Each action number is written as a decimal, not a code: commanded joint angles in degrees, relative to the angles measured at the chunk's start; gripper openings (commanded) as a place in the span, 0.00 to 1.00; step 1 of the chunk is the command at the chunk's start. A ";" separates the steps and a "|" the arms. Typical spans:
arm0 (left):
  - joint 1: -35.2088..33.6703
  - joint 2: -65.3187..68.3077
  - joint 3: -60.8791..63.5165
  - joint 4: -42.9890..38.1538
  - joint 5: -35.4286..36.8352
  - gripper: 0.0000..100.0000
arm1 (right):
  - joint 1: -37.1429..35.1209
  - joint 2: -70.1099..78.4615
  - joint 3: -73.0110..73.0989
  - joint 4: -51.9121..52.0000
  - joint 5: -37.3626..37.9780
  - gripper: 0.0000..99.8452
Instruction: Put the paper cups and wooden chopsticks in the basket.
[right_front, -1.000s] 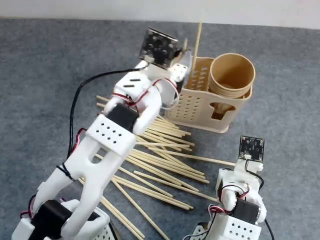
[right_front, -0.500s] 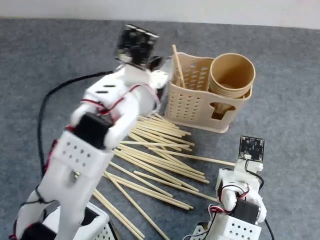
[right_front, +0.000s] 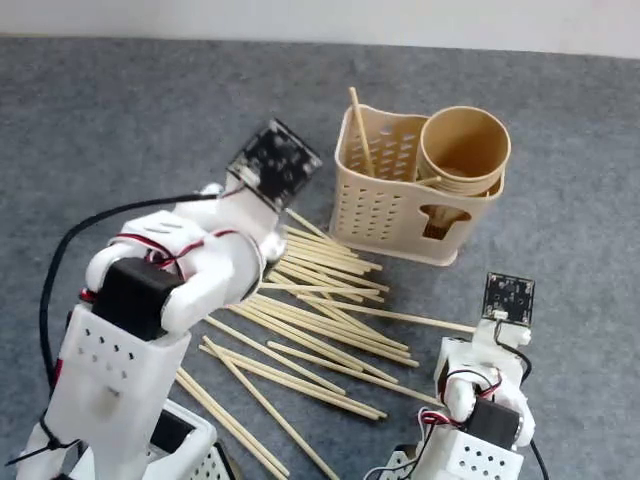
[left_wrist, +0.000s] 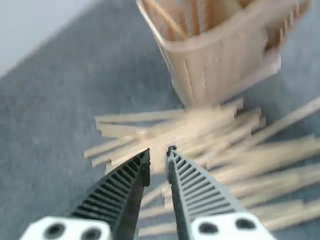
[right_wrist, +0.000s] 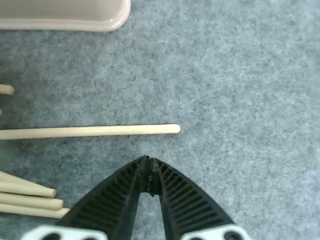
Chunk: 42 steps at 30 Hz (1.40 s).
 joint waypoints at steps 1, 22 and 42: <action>-0.48 -1.71 2.33 5.80 -6.51 0.08 | 0.84 -0.66 6.81 -0.66 0.00 0.01; -37.76 -15.08 30.64 -3.08 -6.86 0.08 | -7.96 -0.66 -7.34 -1.36 4.48 0.02; -46.46 -60.09 65.98 -17.05 3.69 0.08 | -51.91 33.01 -36.09 3.38 4.66 0.02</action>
